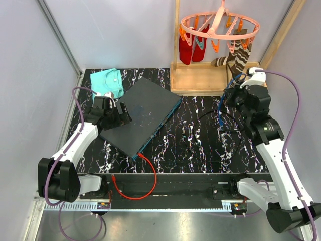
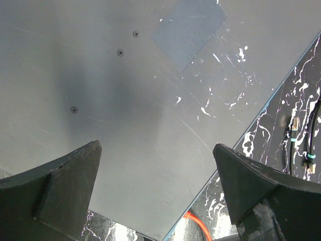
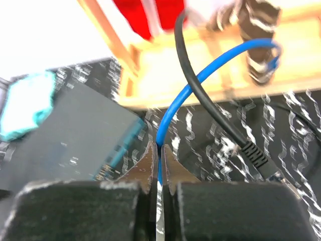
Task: Insert the plug into the switch port
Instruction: Pick up the connector from the center of the board.
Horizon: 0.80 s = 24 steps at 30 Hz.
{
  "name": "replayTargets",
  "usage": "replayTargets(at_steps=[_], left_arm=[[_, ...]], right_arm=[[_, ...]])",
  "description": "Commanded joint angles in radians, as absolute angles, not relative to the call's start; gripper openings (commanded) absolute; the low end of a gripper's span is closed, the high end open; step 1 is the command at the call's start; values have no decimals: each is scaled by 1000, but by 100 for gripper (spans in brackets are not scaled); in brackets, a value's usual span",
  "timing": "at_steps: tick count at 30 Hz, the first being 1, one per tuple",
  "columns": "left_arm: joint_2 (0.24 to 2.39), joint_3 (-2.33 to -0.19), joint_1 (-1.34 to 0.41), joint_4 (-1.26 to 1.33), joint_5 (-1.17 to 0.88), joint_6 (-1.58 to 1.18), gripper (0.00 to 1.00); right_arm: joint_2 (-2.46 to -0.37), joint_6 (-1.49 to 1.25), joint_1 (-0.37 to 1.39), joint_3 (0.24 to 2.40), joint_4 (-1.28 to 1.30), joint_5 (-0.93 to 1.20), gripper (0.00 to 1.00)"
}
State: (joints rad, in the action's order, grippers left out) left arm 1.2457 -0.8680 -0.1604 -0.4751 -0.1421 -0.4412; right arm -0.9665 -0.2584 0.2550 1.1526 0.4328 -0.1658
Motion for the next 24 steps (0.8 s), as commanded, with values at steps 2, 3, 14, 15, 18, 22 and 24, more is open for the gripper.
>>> replayTargets(at_steps=[2,3,14,15,18,22,24], left_arm=[[1241,-864,-172,-426,-181,-440,99],[1241,-864,-175,-425,-183,-437,99],[1256,-870,-245,-423,-238,-420,99],[1255,-874,-258,-428,-245,-423,99],[1238,-879,-275,-434,-290,-449,99],[1195,-877,-288,-436,-368,-501,99],[1180,-884,-293,-440,-386,-517,99]], right_arm=[[-968,-394,252,1093,428,20,0],[-966,-425,252,1063,429,64,0],[-1020,-577,253,824,482,396,0],[-1022,-574,253,824,477,416,0],[-1040,-543,253,830,472,487,0],[-1069,-503,291,848,462,538,0],[-1074,-485,355,865,456,517,0]])
